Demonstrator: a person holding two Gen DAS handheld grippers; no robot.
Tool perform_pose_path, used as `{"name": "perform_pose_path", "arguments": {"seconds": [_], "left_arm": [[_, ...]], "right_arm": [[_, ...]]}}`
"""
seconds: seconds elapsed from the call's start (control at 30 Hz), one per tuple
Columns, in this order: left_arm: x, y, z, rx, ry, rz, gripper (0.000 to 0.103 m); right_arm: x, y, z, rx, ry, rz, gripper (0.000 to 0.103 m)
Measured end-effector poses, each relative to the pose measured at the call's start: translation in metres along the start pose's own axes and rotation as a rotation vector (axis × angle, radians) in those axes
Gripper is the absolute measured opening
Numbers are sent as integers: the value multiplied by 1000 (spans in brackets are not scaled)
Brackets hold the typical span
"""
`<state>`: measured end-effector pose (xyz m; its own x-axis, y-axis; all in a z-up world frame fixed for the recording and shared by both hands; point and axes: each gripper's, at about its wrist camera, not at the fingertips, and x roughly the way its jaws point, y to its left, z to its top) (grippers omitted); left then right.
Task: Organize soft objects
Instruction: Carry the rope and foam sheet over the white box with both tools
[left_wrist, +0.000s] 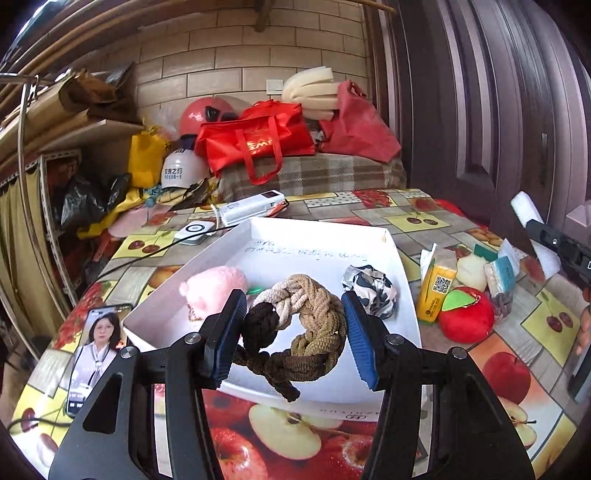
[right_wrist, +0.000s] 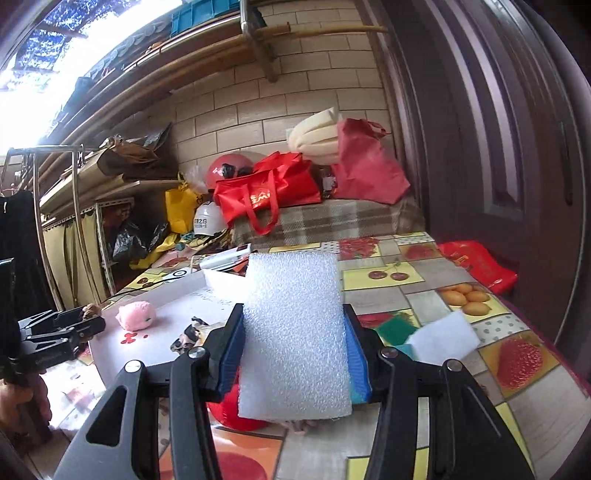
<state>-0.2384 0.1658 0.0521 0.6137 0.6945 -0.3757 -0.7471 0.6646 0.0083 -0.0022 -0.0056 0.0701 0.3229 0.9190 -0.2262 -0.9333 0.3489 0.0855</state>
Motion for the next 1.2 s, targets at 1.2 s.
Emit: {"name": "perform_pose_path", "arguments": {"seconds": [1.2], "left_arm": [[23, 12, 9, -24, 18, -2, 53]], "right_arm": [[68, 91, -7, -133, 114, 143, 49]]}}
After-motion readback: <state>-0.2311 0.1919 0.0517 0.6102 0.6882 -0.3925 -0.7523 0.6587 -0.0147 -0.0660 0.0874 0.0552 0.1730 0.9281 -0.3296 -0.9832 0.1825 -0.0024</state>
